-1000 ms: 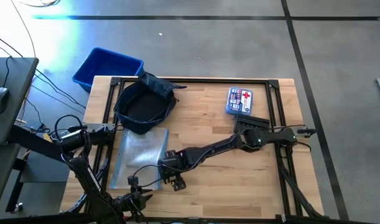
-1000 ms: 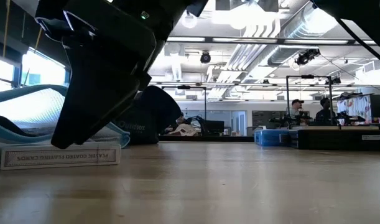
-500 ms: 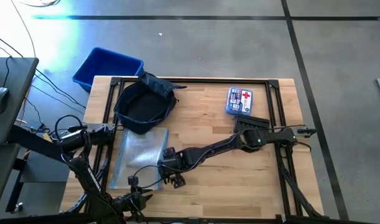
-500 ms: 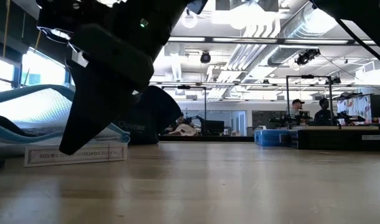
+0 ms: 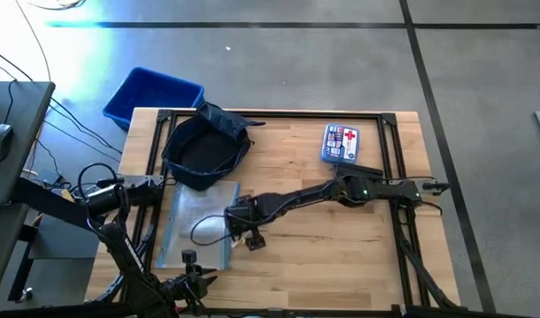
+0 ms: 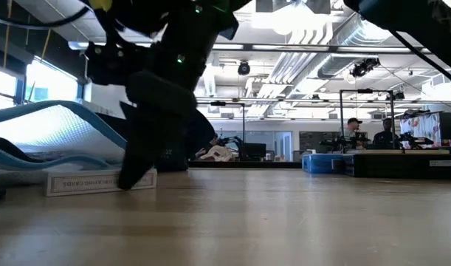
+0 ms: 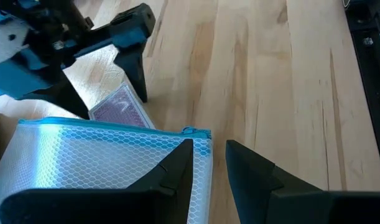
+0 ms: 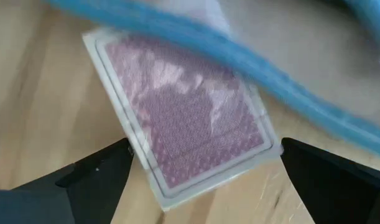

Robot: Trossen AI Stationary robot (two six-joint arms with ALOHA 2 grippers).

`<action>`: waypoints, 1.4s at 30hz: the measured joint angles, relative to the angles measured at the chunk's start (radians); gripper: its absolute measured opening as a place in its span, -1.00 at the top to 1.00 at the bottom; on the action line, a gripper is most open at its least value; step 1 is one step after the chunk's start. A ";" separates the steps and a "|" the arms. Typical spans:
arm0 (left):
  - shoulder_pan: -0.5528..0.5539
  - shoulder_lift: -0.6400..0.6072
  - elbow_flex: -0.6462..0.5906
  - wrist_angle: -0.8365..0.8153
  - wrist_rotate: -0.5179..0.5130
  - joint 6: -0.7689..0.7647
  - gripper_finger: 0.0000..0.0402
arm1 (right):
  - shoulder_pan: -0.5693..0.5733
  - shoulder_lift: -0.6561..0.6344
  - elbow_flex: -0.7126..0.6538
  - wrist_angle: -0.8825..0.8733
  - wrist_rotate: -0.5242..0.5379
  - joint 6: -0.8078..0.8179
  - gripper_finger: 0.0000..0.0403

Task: Unpack backpack
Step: Put the red game card into the transparent zip bag

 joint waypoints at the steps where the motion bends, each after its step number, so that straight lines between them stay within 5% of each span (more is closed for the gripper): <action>1: 0.000 0.000 0.000 0.000 0.000 0.000 0.63 | 0.006 0.002 0.000 -0.002 0.010 -0.015 -0.94; 5: 0.000 0.000 0.000 0.000 0.000 0.000 0.63 | 0.026 0.006 0.000 0.014 0.048 -0.053 -0.82; 16: 0.000 0.000 0.000 0.000 0.000 0.000 0.63 | 0.057 0.006 0.003 0.010 0.120 -0.023 -0.08; 25: 0.000 0.000 0.000 0.000 0.001 0.000 0.63 | 0.071 -0.006 0.012 -0.082 0.075 0.008 0.35; 32: 0.000 0.001 0.000 0.000 0.000 0.000 0.63 | 0.071 -0.016 0.012 -0.059 0.035 0.010 0.21; 42: 0.000 0.001 0.000 0.000 0.000 0.000 0.63 | 0.049 -0.019 0.028 -0.042 0.097 0.004 -0.46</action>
